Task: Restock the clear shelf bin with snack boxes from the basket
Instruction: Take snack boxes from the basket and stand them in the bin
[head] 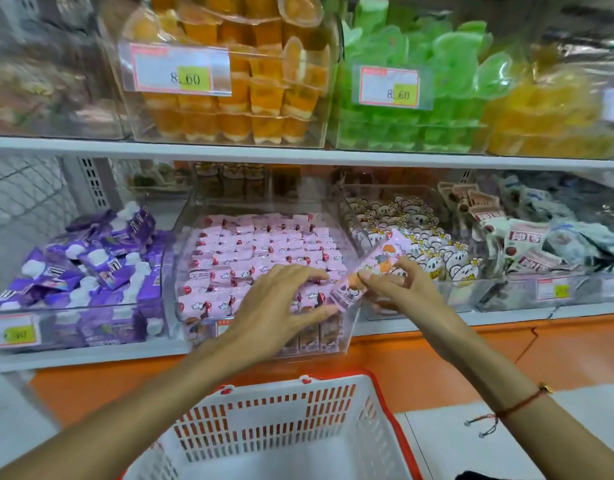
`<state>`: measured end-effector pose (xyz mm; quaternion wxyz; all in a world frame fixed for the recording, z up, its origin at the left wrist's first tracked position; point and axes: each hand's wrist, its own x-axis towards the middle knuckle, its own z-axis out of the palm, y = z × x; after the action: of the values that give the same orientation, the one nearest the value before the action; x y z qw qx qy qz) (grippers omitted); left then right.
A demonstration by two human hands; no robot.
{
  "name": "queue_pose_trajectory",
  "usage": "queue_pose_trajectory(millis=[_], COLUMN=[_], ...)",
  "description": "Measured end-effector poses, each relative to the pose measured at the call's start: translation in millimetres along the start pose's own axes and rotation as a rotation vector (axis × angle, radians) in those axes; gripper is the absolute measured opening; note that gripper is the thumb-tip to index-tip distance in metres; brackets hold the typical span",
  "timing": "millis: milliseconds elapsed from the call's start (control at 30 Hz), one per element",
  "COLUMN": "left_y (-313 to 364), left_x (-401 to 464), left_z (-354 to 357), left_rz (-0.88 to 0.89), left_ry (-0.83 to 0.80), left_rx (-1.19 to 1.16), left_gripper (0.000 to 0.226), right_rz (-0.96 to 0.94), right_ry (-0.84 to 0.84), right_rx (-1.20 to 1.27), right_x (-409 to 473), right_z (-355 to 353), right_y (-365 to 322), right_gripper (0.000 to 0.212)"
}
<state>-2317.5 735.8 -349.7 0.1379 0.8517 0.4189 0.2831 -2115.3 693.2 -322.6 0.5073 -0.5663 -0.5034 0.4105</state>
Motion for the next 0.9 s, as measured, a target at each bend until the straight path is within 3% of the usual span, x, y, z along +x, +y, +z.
queue_pose_trajectory(millis=[67, 133, 233, 300, 367, 500, 633, 767, 833, 900], left_y=[-8.0, -12.5, -11.9, -11.4, -9.9, -5.1, -6.0, -6.5, -5.5, -6.3], left_x=[3.8, 6.4, 11.7, 14.8, 16.3, 15.7, 14.0, 12.9, 13.1, 13.3], left_z=[0.9, 2.5, 4.3, 6.7, 9.3, 11.9, 13.2, 11.8, 12.0, 11.3], left_rz=[0.054, 0.071, 0.058, 0.034, 0.032, 0.038, -0.002, -0.026, -0.034, -0.033], left_ry=[-0.040, -0.053, -0.029, 0.014, 0.029, 0.026, 0.083, 0.107, 0.119, 0.143], left_rx=[0.097, 0.115, 0.092, 0.081, 0.087, 0.088, 0.012, 0.024, 0.048, 0.051], left_gripper=[0.044, 0.041, 0.042, 0.038, 0.038, 0.039, 0.021, 0.017, 0.017, 0.017], right_rz=[-0.024, -0.052, -0.168, -0.383, -0.573, -0.652, -0.641, -0.573, -0.557, -0.606], right_ry=[0.053, 0.065, 0.101, 0.117, 0.107, 0.046, -0.152, -0.315, -0.305, -0.162], right_rx=[0.022, -0.040, -0.193, -0.493, -0.805, -1.098, -1.120, -1.189, -1.309, -1.375], right_x=[6.0, 13.3, 21.6, 23.7, 22.9, 18.0, 18.0, 22.0, 26.8, 28.3], right_z=[-4.4, -6.7, -3.9, 0.3, 4.8, 9.5, 0.5, 1.8, 10.9, 18.7], right_y=[-1.2, -2.0, -5.7, -8.6, -11.2, -10.8, -18.9, -25.8, -23.7, -20.3], right_gripper=[0.027, 0.033, 0.073, 0.092, 0.083, 0.049, 0.042, 0.043, 0.042, 0.037])
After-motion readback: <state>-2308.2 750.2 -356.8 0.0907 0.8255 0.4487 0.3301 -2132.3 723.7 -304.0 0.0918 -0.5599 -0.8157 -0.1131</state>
